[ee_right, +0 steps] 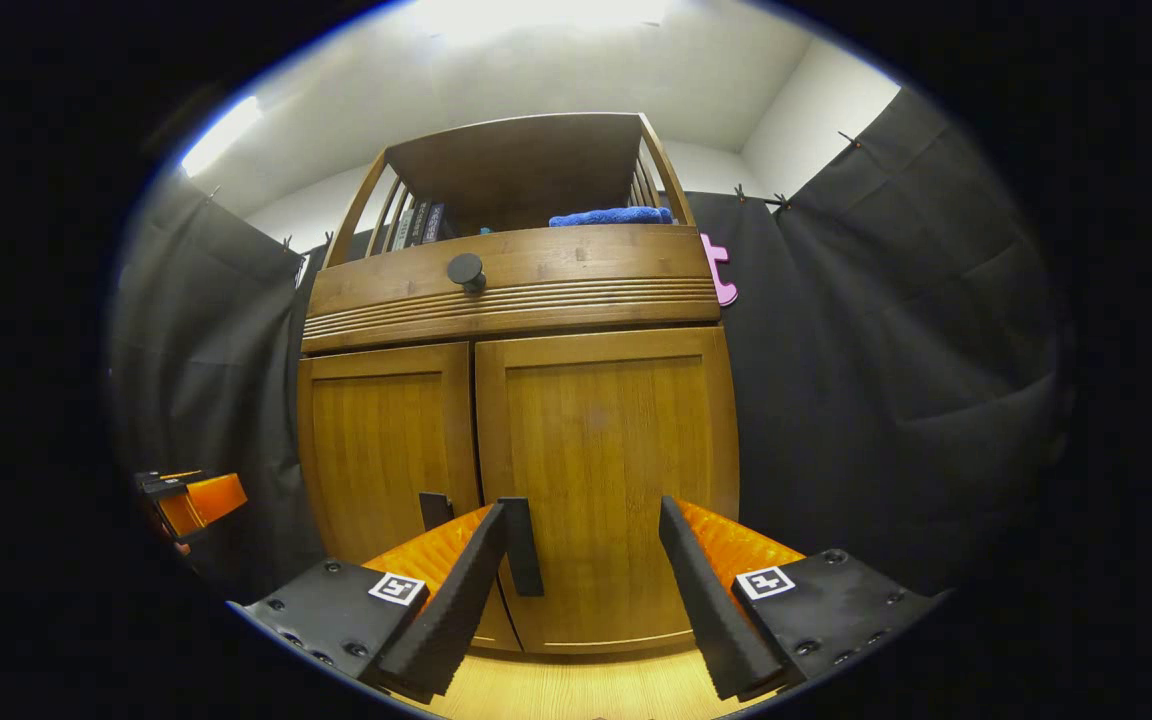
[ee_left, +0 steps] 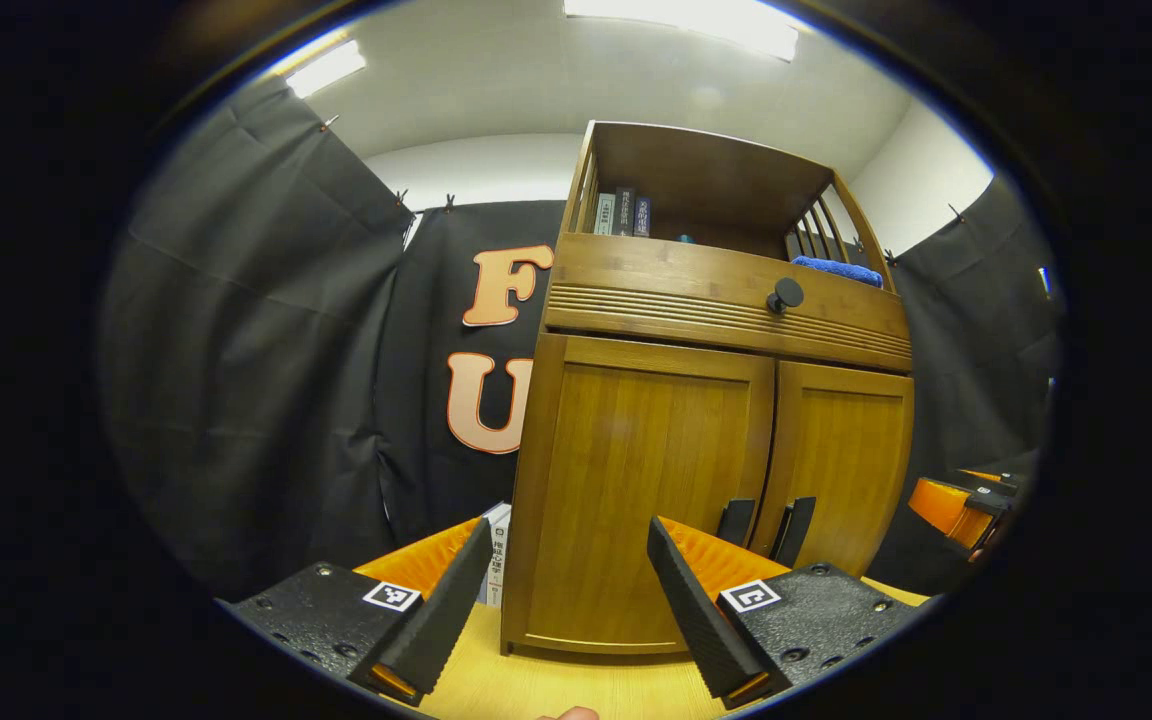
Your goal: Open the right door of the double-door shoe cabinet with the right hand, and open the left door with the left hand.
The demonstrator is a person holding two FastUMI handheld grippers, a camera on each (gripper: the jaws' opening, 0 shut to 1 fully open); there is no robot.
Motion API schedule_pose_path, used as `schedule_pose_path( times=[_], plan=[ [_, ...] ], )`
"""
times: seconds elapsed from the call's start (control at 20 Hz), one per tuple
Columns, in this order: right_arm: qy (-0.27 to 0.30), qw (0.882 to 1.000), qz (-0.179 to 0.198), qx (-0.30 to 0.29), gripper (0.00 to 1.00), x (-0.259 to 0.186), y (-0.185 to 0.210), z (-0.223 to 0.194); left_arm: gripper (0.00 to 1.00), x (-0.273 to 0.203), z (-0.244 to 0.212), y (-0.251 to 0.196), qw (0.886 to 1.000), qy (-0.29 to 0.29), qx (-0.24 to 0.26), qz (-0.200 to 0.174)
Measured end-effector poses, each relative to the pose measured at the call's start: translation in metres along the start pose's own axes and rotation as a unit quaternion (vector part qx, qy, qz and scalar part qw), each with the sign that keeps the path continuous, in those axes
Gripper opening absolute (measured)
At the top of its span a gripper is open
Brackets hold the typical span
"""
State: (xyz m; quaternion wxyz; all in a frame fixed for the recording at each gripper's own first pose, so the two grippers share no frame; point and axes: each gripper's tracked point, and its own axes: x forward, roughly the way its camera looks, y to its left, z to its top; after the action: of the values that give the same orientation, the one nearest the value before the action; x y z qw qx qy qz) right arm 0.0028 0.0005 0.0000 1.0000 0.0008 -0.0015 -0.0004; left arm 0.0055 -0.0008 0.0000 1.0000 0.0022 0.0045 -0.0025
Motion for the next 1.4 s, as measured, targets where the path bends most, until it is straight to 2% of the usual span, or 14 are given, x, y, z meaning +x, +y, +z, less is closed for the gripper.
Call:
schedule_pose_path(
  times=[0.1,0.15,0.3,0.35,0.4,0.45,0.65,0.85,0.9,1.0,1.05,1.1,1.35,1.4],
  plan=[
    [0.0,1.0,-0.001,-0.001,0.97,0.0,-0.001,0.0,0.98,0.001,0.0,0.0,1.0,0.0,0.001,0.0],
    [0.0,1.0,-0.001,-0.001,0.97,0.0,-0.001,0.001,0.94,0.002,0.001,0.001,1.0,-0.001,0.001,0.001],
    [-0.006,1.0,0.002,-0.003,0.97,0.002,0.0,0.001,0.94,0.001,0.003,0.002,1.0,-0.004,-0.003,0.001],
    [-0.008,1.0,0.004,-0.005,0.97,0.003,0.001,0.001,0.98,0.001,0.003,0.002,1.0,-0.005,-0.004,0.001],
    [-0.008,1.0,0.008,-0.008,0.94,0.006,0.003,0.0,0.94,0.002,0.002,0.002,1.0,-0.005,-0.004,0.002],
    [-0.003,1.0,0.013,-0.011,0.98,0.01,0.005,-0.002,0.94,0.002,0.002,0.004,1.0,-0.004,-0.004,0.003],
    [0.019,0.999,0.039,-0.006,1.0,0.051,0.031,-0.02,0.94,-0.001,0.002,0.01,1.0,-0.006,0.001,0.009],
    [0.061,0.996,0.058,-0.012,1.0,0.096,0.048,-0.049,0.9,-0.003,0.004,0.023,1.0,-0.009,0.011,0.021],
    [0.07,0.996,0.06,-0.012,0.94,0.105,0.051,-0.056,0.94,-0.003,0.005,0.026,1.0,-0.01,0.014,0.026],
    [0.084,0.995,0.059,-0.013,0.94,0.117,0.055,-0.069,0.94,-0.007,0.007,0.032,0.999,-0.014,0.018,0.034],
    [0.089,0.994,0.054,-0.017,0.98,0.124,0.055,-0.076,0.9,-0.009,0.008,0.034,0.999,-0.015,0.018,0.037],
    [0.092,0.994,0.048,-0.024,0.98,0.13,0.055,-0.082,0.94,-0.01,0.008,0.036,0.999,-0.015,0.018,0.039],
    [0.104,0.992,0.018,-0.065,0.98,0.155,0.05,-0.107,0.94,-0.014,0.009,0.041,0.999,-0.017,0.016,0.049],
    [0.103,0.992,0.016,-0.067,0.94,0.156,0.05,-0.108,0.94,-0.016,0.01,0.042,0.998,-0.017,0.017,0.05]
  ],
)
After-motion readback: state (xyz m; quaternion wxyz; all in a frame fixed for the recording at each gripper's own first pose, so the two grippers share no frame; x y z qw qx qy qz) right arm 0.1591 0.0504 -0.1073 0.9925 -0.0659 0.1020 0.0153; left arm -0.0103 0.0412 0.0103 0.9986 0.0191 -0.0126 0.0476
